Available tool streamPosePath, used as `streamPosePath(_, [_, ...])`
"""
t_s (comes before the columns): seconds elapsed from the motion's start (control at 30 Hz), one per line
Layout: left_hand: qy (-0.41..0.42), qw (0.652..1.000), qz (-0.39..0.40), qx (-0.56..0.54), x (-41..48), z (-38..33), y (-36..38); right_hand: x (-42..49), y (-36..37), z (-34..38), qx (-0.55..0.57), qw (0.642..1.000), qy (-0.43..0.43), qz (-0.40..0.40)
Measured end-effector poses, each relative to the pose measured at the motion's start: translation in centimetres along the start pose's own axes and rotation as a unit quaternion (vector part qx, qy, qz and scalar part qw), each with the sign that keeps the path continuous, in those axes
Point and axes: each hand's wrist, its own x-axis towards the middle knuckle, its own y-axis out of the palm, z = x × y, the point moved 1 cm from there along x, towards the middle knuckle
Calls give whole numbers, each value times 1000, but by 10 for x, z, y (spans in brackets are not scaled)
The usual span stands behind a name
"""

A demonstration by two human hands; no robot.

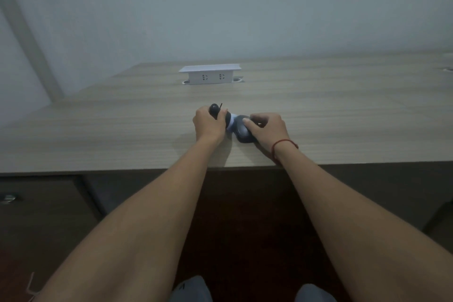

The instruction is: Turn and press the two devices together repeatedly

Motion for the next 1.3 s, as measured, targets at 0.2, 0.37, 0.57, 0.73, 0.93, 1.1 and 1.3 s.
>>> streamPosePath(0.2, [-86,972,202,-84,4,-6,-24,7,1,1,-38,999,-2,-27])
streamPosePath(0.37, [-51,991,119,-33,11,-8,-16,4,4,-2,-31,1000,0,0])
streamPosePath(0.57, [-32,996,82,-21,3,-11,-3,5,2,-1,-43,999,-1,-29])
streamPosePath(0.73, [-66,977,170,-113,1,-13,-26,5,5,1,-62,997,10,-50])
streamPosePath(0.93, [-37,993,99,-56,-3,3,-15,3,5,2,-58,997,14,-53])
streamPosePath(1.1, [-14,999,6,-33,3,-5,-6,4,5,-1,-48,998,10,-34])
streamPosePath(1.3, [-59,998,-4,-38,2,1,6,6,7,-5,-52,998,9,-23])
